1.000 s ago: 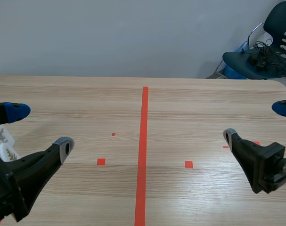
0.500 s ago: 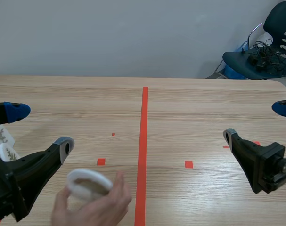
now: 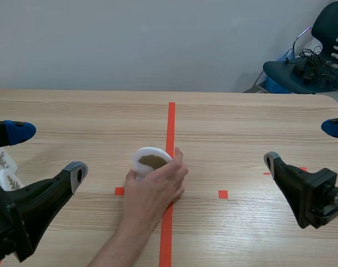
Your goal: Do the leaf sorting experiment
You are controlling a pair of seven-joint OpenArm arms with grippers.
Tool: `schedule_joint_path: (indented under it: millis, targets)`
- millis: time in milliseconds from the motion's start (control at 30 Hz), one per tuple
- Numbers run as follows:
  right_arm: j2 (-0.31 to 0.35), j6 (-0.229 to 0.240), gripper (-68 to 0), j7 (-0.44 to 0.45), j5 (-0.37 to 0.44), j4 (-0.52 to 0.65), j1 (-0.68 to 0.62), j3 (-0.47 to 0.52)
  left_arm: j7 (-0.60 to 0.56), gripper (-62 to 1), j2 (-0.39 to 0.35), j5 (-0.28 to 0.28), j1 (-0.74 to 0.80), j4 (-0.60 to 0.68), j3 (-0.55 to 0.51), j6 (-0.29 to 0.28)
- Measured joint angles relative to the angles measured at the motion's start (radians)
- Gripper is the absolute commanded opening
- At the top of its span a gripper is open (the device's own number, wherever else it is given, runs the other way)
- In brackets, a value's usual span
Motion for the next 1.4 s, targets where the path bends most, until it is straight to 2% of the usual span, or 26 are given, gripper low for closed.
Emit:
schedule_joint_path:
  millis: [433, 567, 700, 867, 1033, 1167, 1267, 1400]
  targets:
    - [0.0, 0.0, 0.4, -0.001, 0.0, 0.0, 0.001, 0.0, 0.0, 1.4, 0.0, 0.0, 0.0, 0.0, 0.0, 0.0]
    - [0.0, 0.002, 0.4, -0.025, 0.0, 0.0, 0.029, 0.0, 0.0, 1.4, 0.0, 0.0, 0.0, 0.0, 0.0, 0.0]
    - [0.0, 0.039, 0.4, -0.107, 0.0, 0.0, 0.08, 0.0, 0.0, 1.4, 0.0, 0.0, 0.0, 0.0, 0.0, 0.0]
    - [-0.002, 0.125, 0.4, -0.104, 0.0, -0.015, 0.147, -0.005, 0.0, 1.4, 0.0, 0.0, 0.0, 0.0, 0.0, 0.0]
    - [-0.005, 0.186, 0.4, -0.074, -0.005, -0.18, 0.272, -0.109, 0.0, 1.4, 0.0, 0.0, 0.0, 0.0, 0.0, 0.0]
    - [-0.066, 0.2, 0.4, -0.005, -0.028, -0.393, 0.402, -0.229, 0.0, 1.4, 0.0, 0.0, 0.0, 0.0, 0.0, 0.0]
    - [-0.124, 0.258, 0.4, 0.091, -0.153, -0.557, 0.505, -0.312, 0.0, 1.4, 0.0, 0.0, 0.0, 0.0, 0.0, 0.0]
    - [-0.185, 0.254, 0.4, 0.21, -0.274, -0.682, 0.603, -0.424, 0.0, 1.4, 0.0, 0.0, 0.0, 0.0, 0.0, 0.0]
